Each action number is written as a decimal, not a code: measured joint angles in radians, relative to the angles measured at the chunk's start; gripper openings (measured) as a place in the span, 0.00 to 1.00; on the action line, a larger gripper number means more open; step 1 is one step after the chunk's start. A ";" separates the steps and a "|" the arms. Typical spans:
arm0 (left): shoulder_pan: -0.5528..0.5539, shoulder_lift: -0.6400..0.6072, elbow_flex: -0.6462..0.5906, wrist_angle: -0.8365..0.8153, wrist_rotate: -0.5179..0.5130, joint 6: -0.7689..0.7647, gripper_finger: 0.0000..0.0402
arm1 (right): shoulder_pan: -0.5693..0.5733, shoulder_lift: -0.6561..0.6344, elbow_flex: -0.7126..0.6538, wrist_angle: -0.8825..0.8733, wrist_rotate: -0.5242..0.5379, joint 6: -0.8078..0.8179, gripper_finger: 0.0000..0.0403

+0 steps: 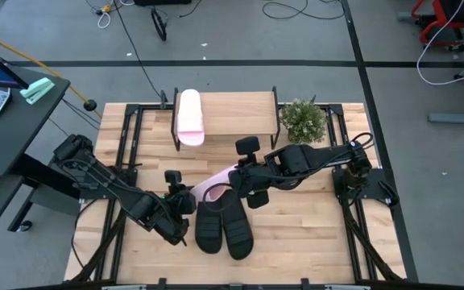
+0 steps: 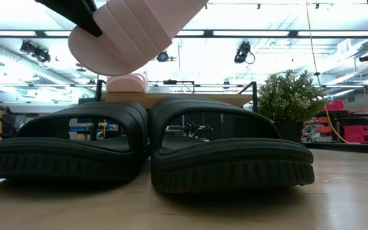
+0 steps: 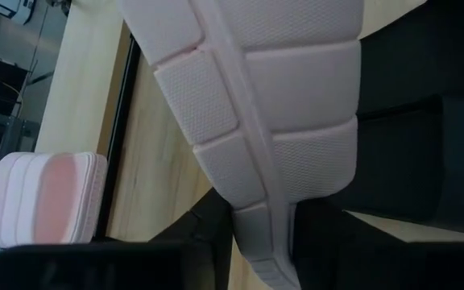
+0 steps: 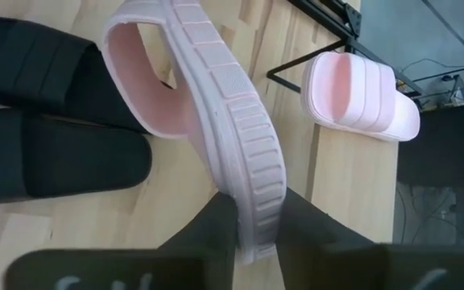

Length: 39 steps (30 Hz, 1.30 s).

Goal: Pick and place slides into the shelf
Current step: Put the pink slide on the shelf

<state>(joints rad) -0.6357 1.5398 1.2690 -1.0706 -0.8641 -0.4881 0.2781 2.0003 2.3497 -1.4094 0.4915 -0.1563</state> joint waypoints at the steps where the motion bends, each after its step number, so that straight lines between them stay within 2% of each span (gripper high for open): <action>1: 0.000 0.000 0.000 0.000 0.000 0.000 0.25 | 0.000 0.000 0.000 0.001 0.000 -0.001 0.21; 9: 0.000 0.000 0.000 0.003 -0.006 0.003 0.24 | 0.022 0.000 0.000 -0.032 0.000 -0.016 0.44; 16: 0.000 0.000 0.000 0.000 -0.055 0.007 0.23 | 0.046 -0.005 0.000 -0.070 0.000 0.050 0.56; 24: 0.006 0.000 0.000 0.001 -0.063 0.003 0.23 | 0.067 -0.069 0.000 -0.079 0.068 0.058 0.60; 33: 0.026 -0.008 0.000 0.010 -0.083 0.005 0.23 | 0.123 -0.183 0.000 -0.080 0.098 0.171 0.61; 39: 0.097 -0.049 0.000 0.132 -0.096 0.095 0.23 | 0.209 -0.211 0.000 -0.084 0.199 0.214 0.61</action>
<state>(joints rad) -0.5392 1.4909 1.2694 -0.9383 -0.9596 -0.3927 0.4872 1.7893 2.3497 -1.4936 0.6902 0.0577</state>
